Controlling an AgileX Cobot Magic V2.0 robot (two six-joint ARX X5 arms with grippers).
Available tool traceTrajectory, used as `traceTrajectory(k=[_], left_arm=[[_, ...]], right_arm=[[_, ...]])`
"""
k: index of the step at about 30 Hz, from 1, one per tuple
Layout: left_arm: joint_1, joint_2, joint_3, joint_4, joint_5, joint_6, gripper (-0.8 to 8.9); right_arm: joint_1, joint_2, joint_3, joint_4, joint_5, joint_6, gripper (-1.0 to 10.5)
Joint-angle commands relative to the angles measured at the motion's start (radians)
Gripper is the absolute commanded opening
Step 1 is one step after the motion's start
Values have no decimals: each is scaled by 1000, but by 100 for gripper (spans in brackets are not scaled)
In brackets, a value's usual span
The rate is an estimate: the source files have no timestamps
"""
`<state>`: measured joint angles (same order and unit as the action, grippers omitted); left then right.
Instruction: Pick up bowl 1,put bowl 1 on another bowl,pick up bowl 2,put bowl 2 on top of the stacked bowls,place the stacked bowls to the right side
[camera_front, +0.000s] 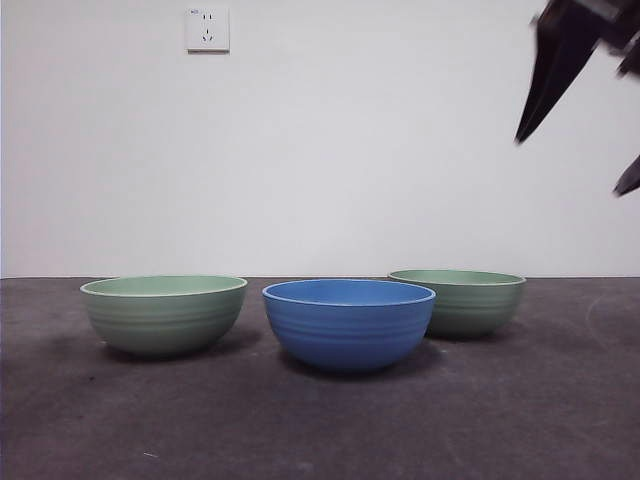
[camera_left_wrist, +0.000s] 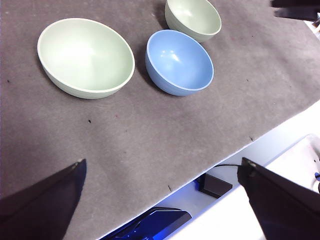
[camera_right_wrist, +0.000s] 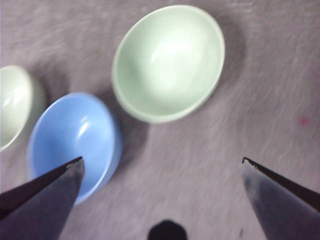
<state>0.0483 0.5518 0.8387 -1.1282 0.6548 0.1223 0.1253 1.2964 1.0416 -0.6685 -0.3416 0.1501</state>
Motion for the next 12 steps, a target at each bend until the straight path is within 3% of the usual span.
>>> traceTrajectory(k=[1,12], left_arm=[[-4,-2,2,7,1,-1,628],[-4,-2,2,5,1,-1,628]], right_arm=[[8,109,52,26,28,10,615],[42,412,159,156,119,7,588]])
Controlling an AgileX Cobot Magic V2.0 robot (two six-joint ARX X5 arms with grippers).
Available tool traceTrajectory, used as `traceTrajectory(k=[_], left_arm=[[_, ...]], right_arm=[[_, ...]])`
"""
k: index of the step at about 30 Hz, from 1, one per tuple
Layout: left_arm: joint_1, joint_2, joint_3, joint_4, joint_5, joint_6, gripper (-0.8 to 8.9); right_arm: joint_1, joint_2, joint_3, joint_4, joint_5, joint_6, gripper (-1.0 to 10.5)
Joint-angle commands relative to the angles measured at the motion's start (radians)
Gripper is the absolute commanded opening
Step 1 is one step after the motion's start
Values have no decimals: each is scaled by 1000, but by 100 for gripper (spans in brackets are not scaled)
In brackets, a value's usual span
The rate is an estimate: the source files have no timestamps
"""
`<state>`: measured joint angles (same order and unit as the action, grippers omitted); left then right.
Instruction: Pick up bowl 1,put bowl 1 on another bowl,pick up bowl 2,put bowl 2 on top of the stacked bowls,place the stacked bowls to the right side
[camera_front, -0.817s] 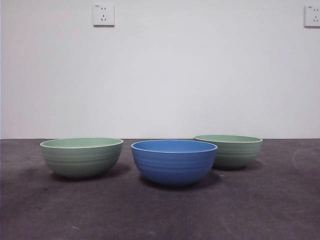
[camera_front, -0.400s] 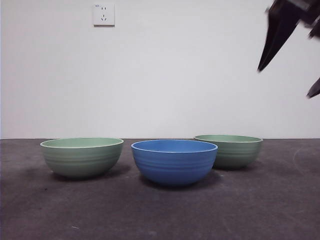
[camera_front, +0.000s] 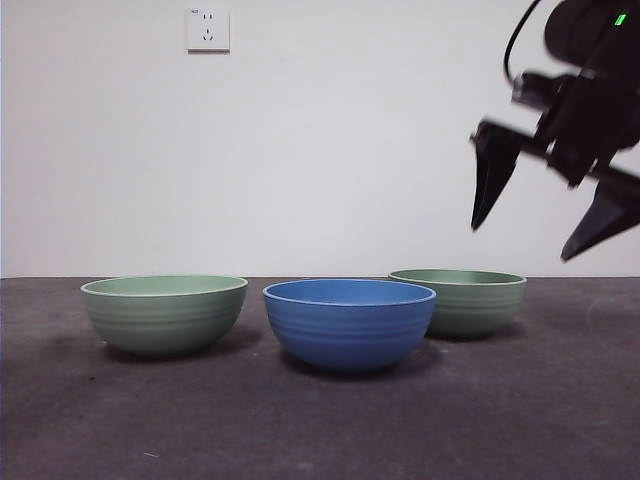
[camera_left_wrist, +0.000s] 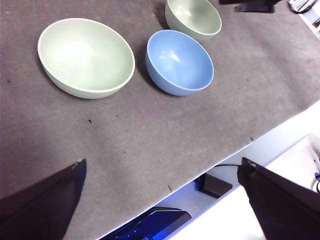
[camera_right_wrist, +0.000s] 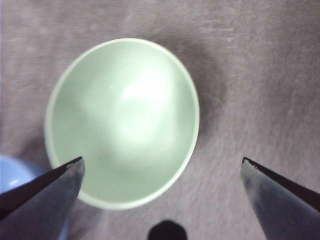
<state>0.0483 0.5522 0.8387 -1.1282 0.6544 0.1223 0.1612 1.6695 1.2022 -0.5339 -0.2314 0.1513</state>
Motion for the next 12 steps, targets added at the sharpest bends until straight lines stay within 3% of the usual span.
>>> traceTrajectory(k=[1,4,7,12], left_arm=[[-4,-3,2,5,1,-1,628],[-4,-3,2,5,2,-1,628],[-4,-3,2,5,2,-3,628],[-4,-3,2,5,1,-5,628]], right_arm=[[7,60,-1,32,10,6,569],[8,113,-1,55,32,6,466],[8,144,-1,67,57,7,460],[5,148,-1,108,54,6,266]])
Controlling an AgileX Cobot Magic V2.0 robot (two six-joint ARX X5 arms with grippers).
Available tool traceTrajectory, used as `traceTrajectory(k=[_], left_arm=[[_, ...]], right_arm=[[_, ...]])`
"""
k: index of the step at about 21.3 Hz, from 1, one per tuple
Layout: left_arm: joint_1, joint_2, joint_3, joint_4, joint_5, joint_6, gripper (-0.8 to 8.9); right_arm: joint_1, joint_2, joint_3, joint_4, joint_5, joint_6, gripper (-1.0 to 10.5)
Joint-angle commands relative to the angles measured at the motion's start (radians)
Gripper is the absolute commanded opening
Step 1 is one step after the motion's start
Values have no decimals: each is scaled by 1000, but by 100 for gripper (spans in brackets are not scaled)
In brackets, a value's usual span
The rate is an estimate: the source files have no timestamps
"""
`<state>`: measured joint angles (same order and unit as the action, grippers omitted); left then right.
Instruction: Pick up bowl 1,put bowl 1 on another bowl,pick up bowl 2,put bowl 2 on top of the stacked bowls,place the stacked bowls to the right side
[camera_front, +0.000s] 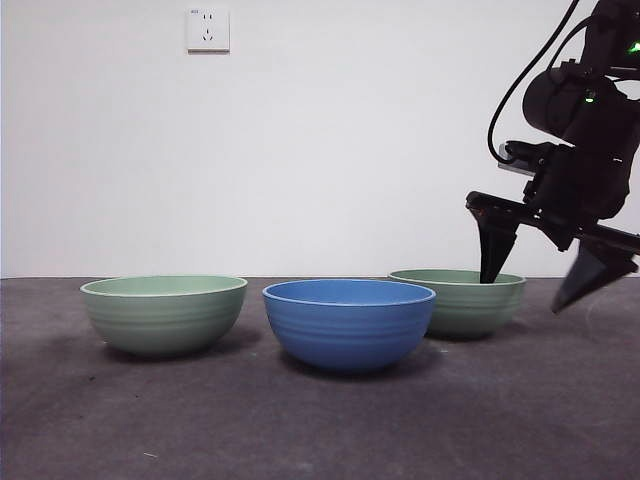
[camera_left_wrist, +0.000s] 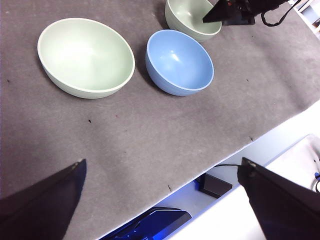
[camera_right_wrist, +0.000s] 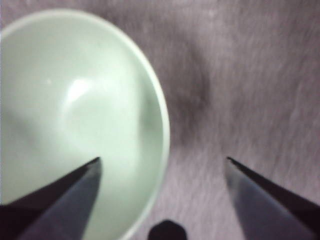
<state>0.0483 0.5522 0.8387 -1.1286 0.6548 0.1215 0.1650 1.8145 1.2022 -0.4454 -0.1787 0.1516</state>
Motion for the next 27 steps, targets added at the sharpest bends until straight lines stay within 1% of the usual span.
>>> traceTrajectory(k=[1,4,8,14,19,21,23,27], left_arm=[[-4,-3,2,5,1,-5,628],[-4,-3,2,5,1,-5,628],[-4,-3,2,5,1,-5,628],[-4,-3,2,6,0,-5,628],[-4,-3,2,6,0,-5,627],[-4,-3,2,6,0,-5,627],[-4,-3,2,7,0,-6,627],[-4,-3,2,6,1,-8,627]], right_arm=[[2,3,-1,23,-1,6,213],[2,3,-1,19,-2,6,96],[2,3,-1,20,-1,6,-6],[0,-14,0,24,2,5,-12],[6,-181,0,-2,-6,3,-12],[34,-257,0,-50,-5,-27,-12],[77,-307,0,-97,-6,-37,-12],[195,-312,-1,-140,-2,-37,-12]])
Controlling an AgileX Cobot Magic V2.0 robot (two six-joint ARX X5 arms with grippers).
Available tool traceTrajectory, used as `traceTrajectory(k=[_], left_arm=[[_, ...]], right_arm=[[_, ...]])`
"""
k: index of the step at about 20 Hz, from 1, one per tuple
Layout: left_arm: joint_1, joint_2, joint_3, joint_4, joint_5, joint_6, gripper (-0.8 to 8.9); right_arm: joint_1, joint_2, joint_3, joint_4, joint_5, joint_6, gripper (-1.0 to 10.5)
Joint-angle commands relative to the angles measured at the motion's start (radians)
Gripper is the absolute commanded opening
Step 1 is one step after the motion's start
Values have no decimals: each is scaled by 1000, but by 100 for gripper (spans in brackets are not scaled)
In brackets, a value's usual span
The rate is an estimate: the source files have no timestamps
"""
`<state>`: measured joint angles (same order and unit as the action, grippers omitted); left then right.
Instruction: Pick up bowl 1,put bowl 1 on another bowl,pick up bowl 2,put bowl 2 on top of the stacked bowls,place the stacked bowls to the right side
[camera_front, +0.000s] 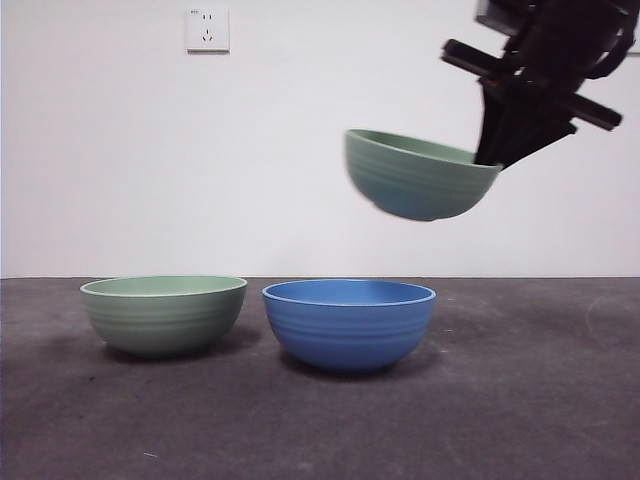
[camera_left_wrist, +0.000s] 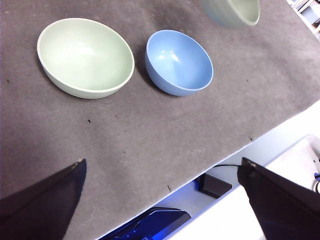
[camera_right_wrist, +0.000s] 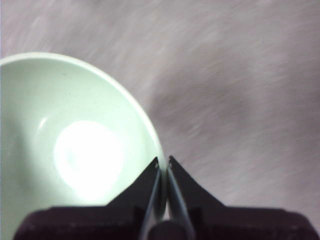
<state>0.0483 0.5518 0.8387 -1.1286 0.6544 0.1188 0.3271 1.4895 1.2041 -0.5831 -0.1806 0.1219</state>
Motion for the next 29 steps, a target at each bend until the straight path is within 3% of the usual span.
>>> traceTrajectory(k=[1,7,18,21,22,27,29], left_arm=[[-4,-2,2,6,2,-7,627],[-4,-2,2,6,1,-8,627],[-4,7,2,35,1,-15,627],[-4,39,2,61,0,-16,627],[-4,52,2,72,0,-16,627],[-4,164,2,181,-8,-56,627],[-6,225,2,241,-55,-82,627]], right_arm=[[63,22,-3,-2,2,-7,-12],[174,132,-3,-2,81,-11,-12],[185,232,-3,-1,76,-19,12],[187,232,-3,-2,74,-19,236],[191,232,-3,-2,74,-19,260],[198,176,-3,-31,79,-24,259],[196,107,-3,-63,85,-26,259]])
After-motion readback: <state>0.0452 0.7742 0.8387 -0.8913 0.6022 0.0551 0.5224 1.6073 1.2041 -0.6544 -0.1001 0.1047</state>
